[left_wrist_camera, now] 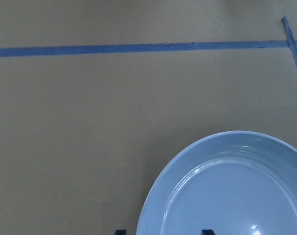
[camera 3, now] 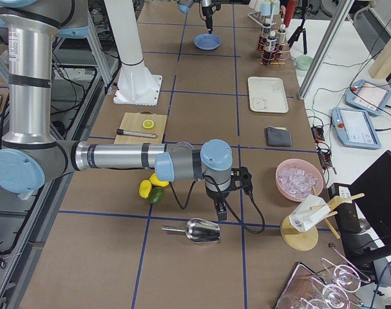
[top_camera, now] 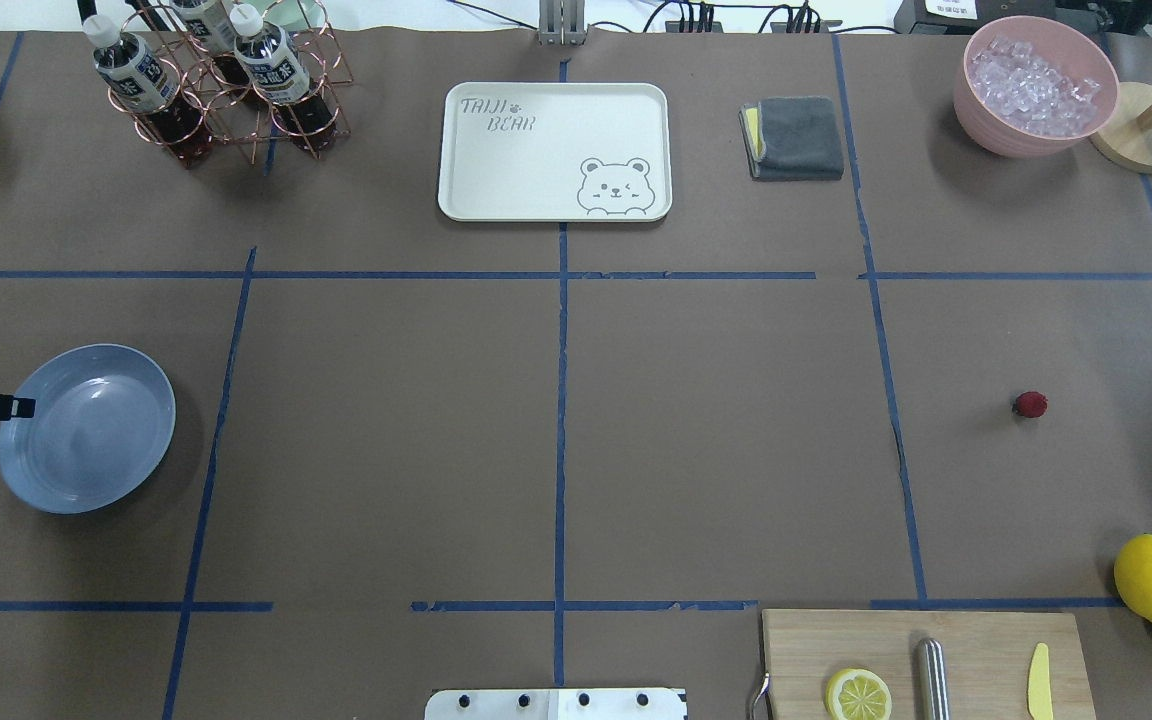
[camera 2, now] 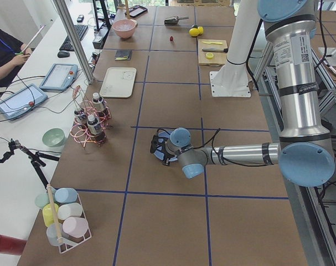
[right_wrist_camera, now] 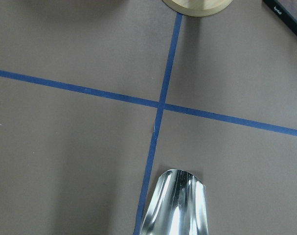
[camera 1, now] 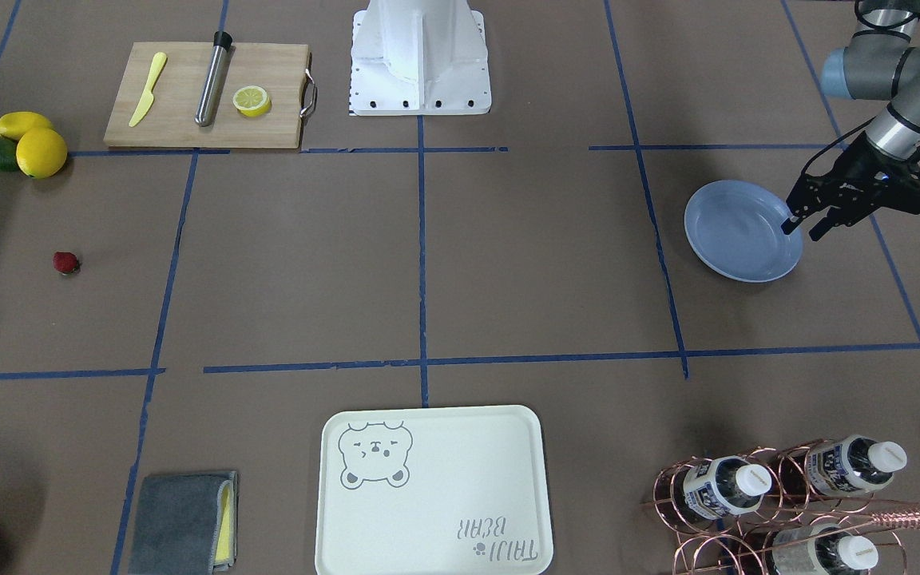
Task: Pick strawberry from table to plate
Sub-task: 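Reach the left gripper to the rim of the light blue plate and grasp it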
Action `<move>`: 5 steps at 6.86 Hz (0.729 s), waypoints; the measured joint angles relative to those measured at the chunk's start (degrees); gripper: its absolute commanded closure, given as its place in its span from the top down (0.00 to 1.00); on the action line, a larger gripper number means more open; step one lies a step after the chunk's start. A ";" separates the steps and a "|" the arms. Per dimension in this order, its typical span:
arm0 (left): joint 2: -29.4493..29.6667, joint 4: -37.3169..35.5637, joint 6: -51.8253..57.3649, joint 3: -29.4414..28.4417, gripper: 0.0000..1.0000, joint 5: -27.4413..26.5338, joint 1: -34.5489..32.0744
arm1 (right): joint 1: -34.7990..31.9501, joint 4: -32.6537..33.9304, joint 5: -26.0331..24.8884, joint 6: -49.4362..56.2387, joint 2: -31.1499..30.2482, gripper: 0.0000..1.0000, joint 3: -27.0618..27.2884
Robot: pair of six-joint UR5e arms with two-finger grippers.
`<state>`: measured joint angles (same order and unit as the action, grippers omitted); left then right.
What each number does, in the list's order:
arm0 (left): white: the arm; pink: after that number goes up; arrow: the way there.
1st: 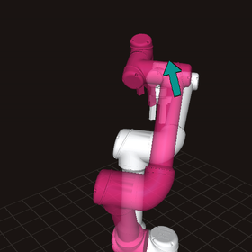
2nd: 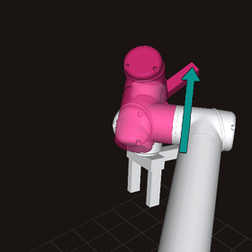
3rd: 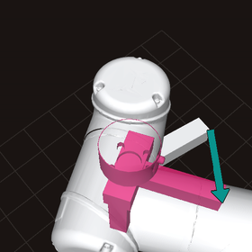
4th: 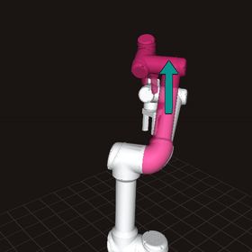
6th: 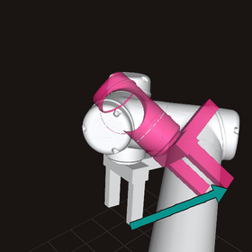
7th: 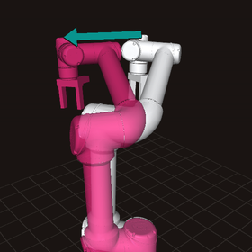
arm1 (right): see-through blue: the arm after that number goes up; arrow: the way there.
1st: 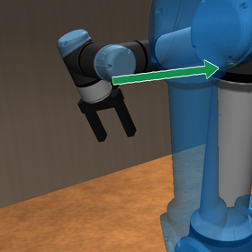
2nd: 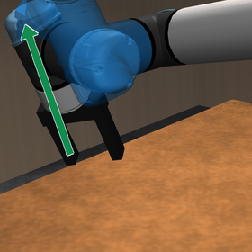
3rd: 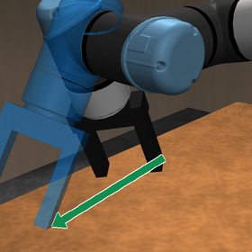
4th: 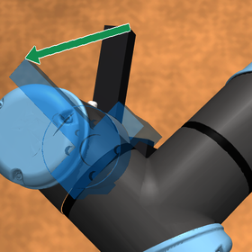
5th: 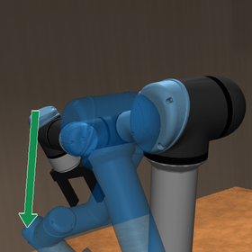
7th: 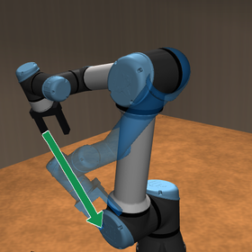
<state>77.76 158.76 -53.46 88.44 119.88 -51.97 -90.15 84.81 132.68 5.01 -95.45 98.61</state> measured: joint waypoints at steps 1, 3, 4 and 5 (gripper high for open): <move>-0.02 1.00 -0.29 -0.59 0.53 -0.48 0.51 | -0.01 0.00 -0.01 0.00 0.18 1.00 0.00; 0.10 1.48 -0.57 -1.35 0.00 -0.96 0.85 | -0.01 0.00 -0.03 0.00 0.35 1.00 -0.01; 0.14 1.53 -0.64 -1.46 0.00 -0.97 0.91 | 0.01 0.00 -0.04 0.00 0.51 1.00 -0.10; 0.25 1.52 -0.67 -1.54 0.00 -0.97 0.95 | 0.01 0.00 -0.05 0.00 0.73 1.00 -0.16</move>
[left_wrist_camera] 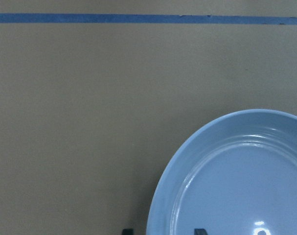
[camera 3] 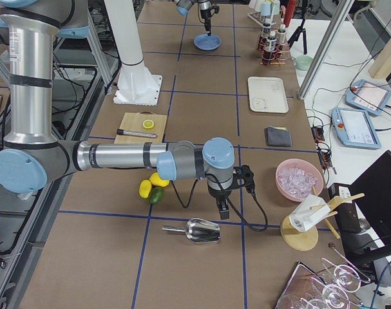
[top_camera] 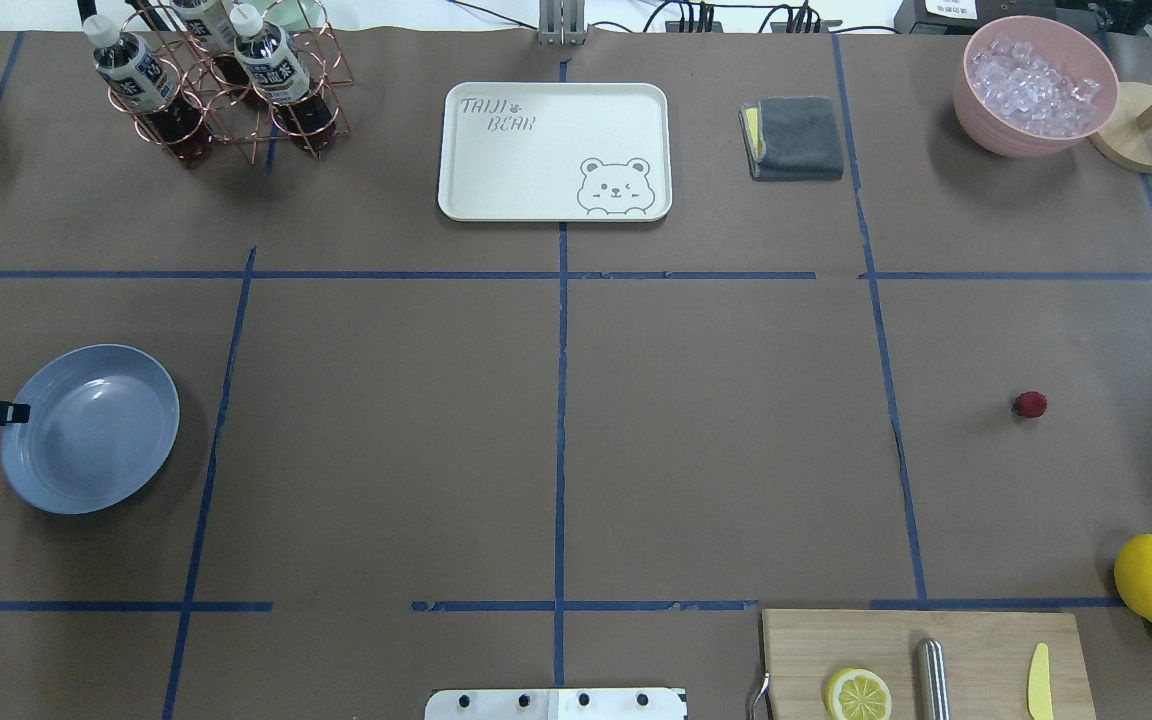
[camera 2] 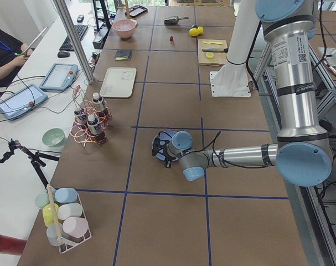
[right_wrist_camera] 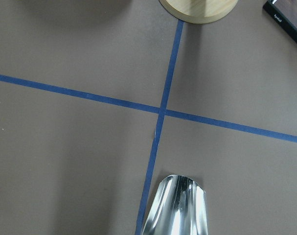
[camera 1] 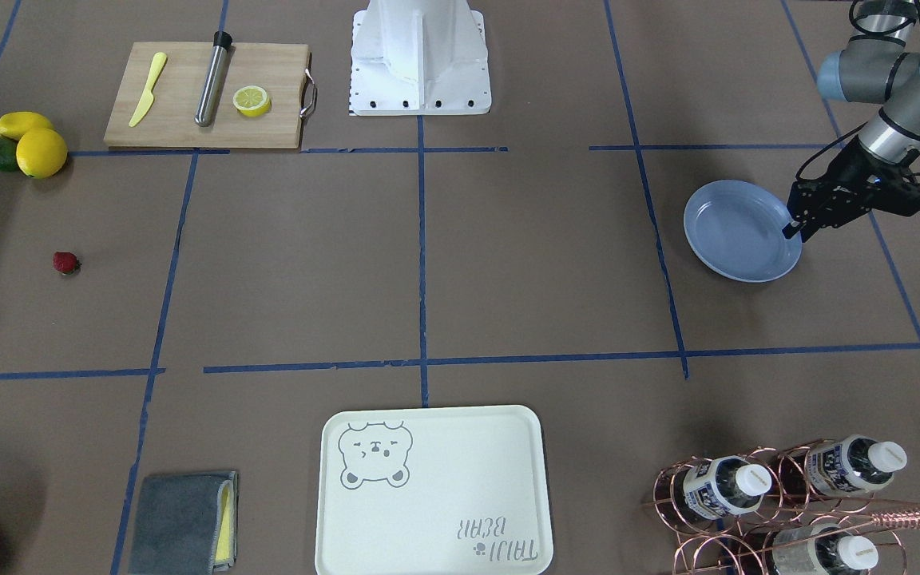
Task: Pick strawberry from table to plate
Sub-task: 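Reach the left gripper to the rim of the light blue plate and grasp it, then slide the light blue plate with the left gripper to the table center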
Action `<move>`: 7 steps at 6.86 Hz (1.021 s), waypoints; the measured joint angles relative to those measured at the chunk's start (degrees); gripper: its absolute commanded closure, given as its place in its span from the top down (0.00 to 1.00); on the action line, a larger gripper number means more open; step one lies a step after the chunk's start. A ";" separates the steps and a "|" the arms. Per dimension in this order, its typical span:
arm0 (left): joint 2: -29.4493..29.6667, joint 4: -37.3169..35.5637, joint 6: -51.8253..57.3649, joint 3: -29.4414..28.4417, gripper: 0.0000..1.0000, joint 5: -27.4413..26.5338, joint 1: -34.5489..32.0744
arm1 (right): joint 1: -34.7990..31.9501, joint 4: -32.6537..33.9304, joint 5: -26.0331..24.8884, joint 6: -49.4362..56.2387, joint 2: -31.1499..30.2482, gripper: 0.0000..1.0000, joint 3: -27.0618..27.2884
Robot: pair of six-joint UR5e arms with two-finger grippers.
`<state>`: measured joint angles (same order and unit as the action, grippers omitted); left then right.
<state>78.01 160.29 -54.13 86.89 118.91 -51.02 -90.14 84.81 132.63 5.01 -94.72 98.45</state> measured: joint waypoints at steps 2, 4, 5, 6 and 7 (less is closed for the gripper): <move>0.52 -0.35 -0.12 0.74 0.00 0.22 0.02 | 0.03 0.02 0.02 0.00 0.40 1.00 -0.16; 3.99 -10.60 -0.41 7.74 0.00 0.58 -0.09 | -0.02 0.08 0.08 -0.06 0.72 1.00 -0.17; 8.62 -19.66 -1.86 12.11 0.00 0.36 -0.09 | -0.01 0.08 0.08 -0.08 0.77 1.00 -0.21; 14.49 -26.62 -4.44 14.05 0.00 -0.07 0.53 | 0.02 0.09 0.08 -0.08 0.82 1.00 -0.32; 21.10 -33.20 -6.58 14.47 0.00 -2.09 2.57 | 0.04 0.09 0.08 -0.09 0.84 1.00 -0.43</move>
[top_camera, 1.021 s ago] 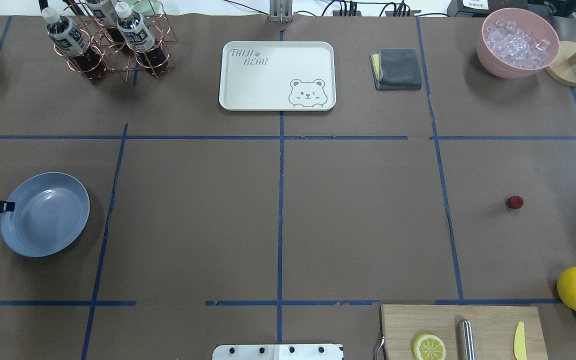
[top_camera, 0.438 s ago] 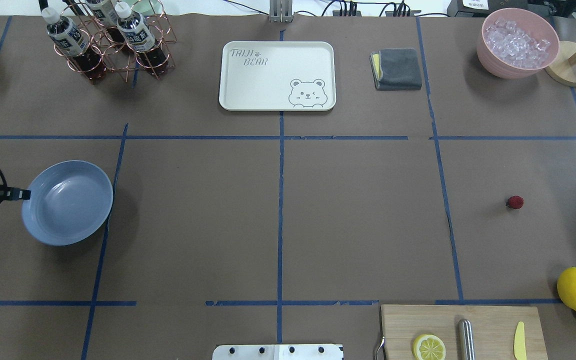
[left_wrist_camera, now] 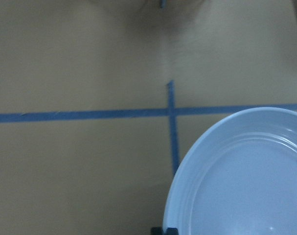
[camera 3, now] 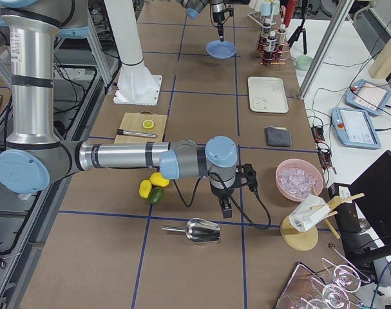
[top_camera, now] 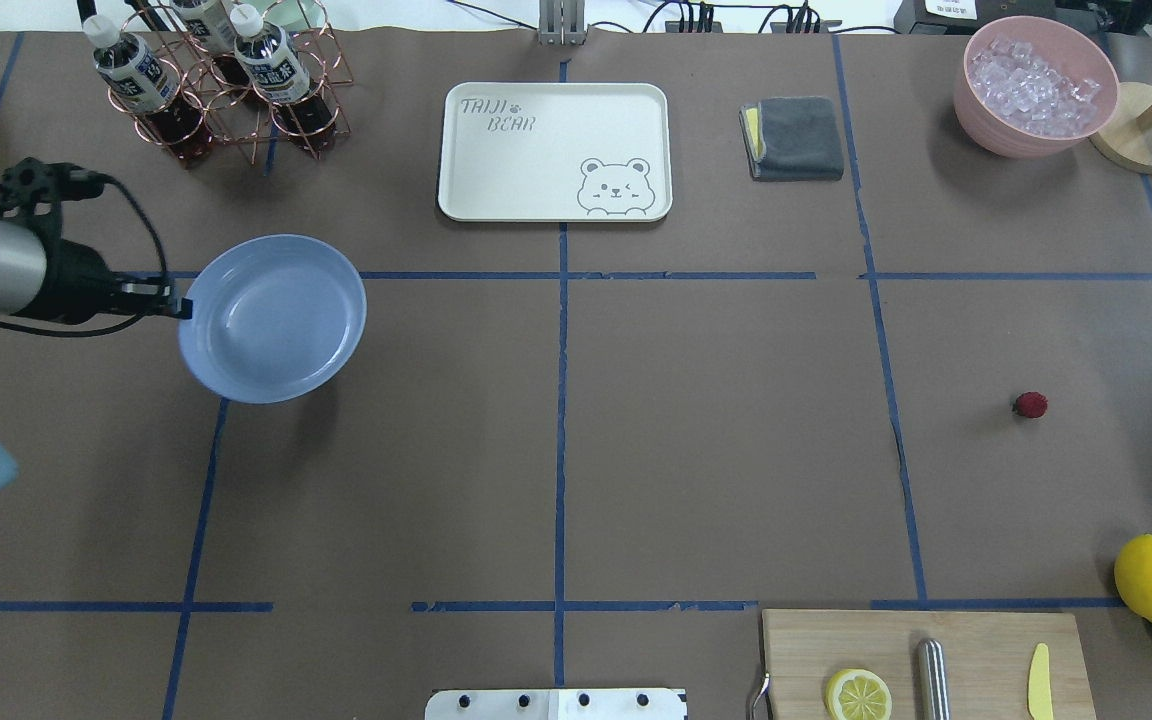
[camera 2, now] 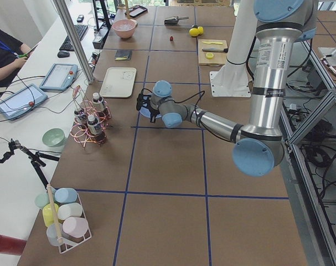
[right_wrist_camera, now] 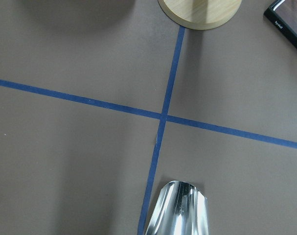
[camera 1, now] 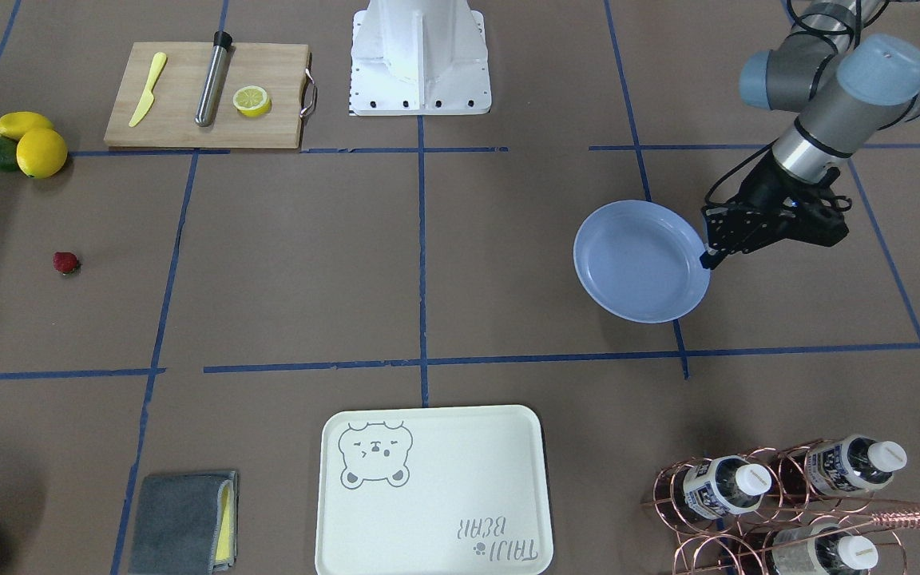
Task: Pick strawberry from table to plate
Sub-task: 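Slide the light blue plate with the left gripper to the table center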
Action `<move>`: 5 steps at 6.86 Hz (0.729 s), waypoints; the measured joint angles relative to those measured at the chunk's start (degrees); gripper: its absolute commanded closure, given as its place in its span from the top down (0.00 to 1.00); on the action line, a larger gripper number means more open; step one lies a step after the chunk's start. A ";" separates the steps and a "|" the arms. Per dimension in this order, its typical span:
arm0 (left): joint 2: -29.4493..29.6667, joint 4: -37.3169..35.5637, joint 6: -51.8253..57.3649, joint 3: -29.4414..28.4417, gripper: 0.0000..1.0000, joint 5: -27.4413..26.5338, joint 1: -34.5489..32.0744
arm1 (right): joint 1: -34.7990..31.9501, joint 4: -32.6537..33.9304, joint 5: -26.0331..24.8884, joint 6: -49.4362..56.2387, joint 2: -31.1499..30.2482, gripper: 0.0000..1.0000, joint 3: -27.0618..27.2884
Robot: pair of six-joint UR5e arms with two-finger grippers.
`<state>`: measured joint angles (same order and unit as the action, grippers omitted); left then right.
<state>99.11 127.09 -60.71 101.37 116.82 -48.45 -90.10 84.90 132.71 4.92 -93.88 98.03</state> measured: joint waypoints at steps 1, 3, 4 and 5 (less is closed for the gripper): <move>6.91 -7.01 -2.27 -0.07 0.00 -3.40 3.37 | -0.01 0.00 -0.02 0.00 0.09 1.00 -0.12; 17.12 -14.01 -8.14 -2.72 0.00 -9.80 11.47 | -0.01 -0.02 -0.08 -1.51 0.40 1.00 -0.15; 19.47 -14.62 -9.98 -4.14 0.00 -12.23 15.01 | 0.00 -0.04 -0.11 -2.08 0.61 1.00 -0.15; 20.42 -14.69 -11.27 -4.80 0.00 -14.05 18.09 | 0.01 -0.02 -0.15 -2.34 0.91 1.00 -0.20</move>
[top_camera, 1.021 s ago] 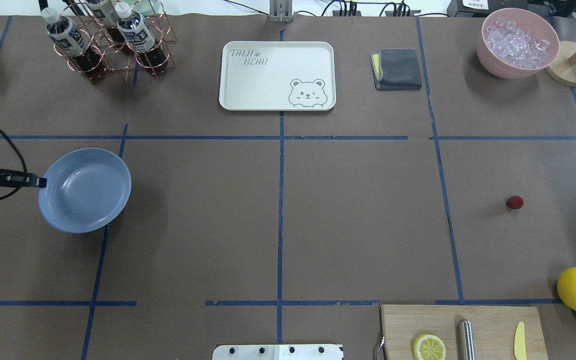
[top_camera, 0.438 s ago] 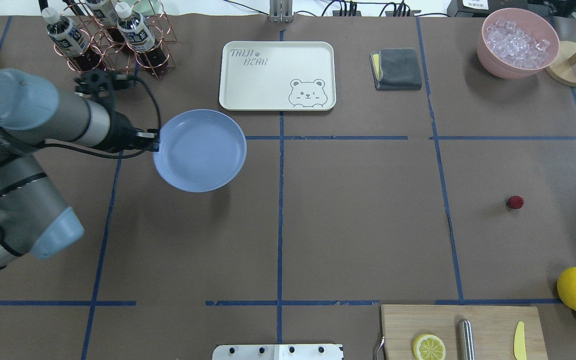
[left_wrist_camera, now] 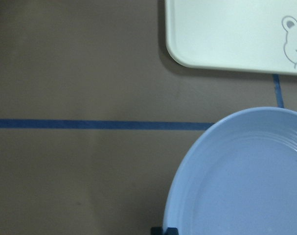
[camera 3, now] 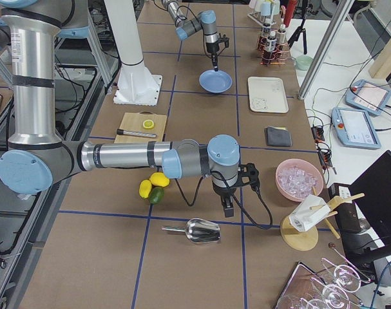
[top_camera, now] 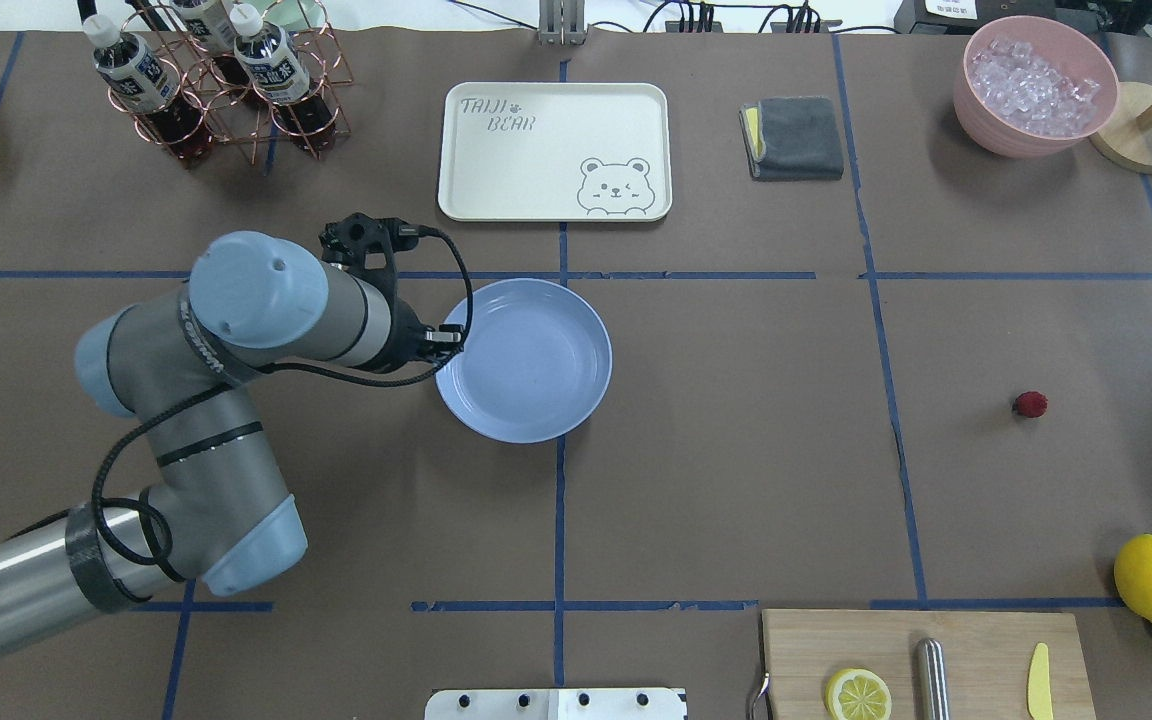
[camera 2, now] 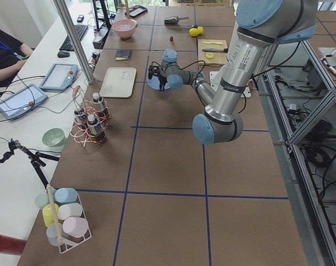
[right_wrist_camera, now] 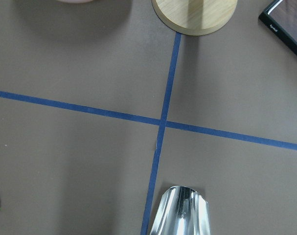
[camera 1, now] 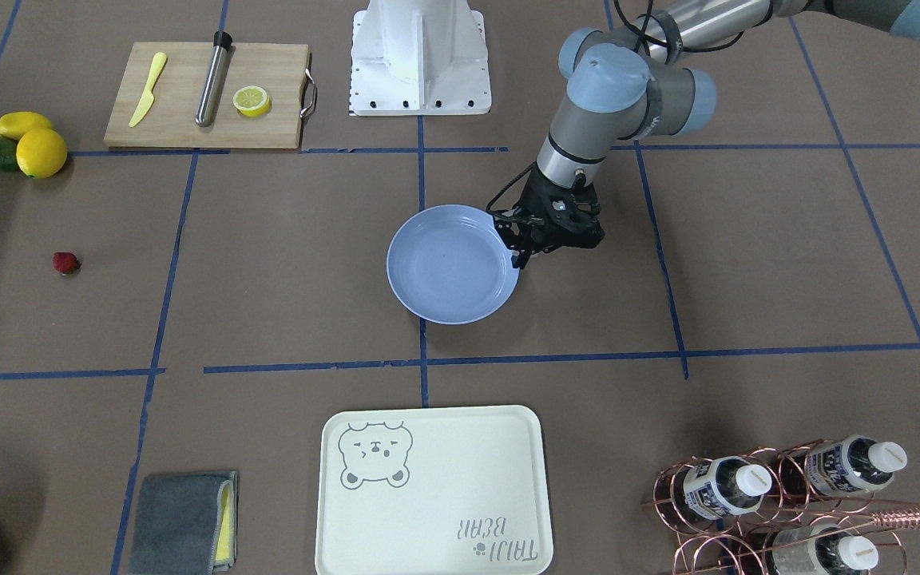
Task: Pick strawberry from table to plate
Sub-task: 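Slide the light blue plate with the left gripper to the table center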
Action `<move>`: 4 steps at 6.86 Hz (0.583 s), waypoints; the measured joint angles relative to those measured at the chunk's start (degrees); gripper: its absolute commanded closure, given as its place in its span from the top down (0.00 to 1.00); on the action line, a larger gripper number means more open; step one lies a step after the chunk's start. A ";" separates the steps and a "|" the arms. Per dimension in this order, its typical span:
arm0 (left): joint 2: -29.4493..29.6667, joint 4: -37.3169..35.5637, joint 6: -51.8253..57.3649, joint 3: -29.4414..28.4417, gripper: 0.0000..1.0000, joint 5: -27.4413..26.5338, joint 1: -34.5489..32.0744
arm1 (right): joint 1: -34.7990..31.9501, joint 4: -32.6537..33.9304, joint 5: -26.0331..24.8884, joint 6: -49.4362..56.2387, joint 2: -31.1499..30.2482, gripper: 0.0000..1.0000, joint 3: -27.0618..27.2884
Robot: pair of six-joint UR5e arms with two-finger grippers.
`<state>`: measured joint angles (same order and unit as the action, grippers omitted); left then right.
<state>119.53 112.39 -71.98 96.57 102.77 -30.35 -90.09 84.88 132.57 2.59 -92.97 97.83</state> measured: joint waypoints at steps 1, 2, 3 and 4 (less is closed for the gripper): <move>0.39 0.20 -0.93 -0.45 0.00 -1.39 2.31 | 0.00 0.01 -0.02 -0.08 0.16 1.00 -0.06; 0.80 0.49 -1.29 -1.04 0.00 -2.26 3.60 | 0.00 0.02 -0.03 -0.12 0.23 1.00 -0.08; 1.18 0.72 -1.37 -1.73 0.00 -2.62 4.09 | 0.00 0.02 -0.03 -0.12 0.29 1.00 -0.09; 1.33 0.96 -1.40 -2.31 0.00 -2.77 4.28 | 0.00 0.02 -0.03 -0.12 0.31 1.00 -0.09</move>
<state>120.86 113.36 -73.38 94.25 100.00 -26.07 -90.09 84.90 132.54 2.46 -92.65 97.74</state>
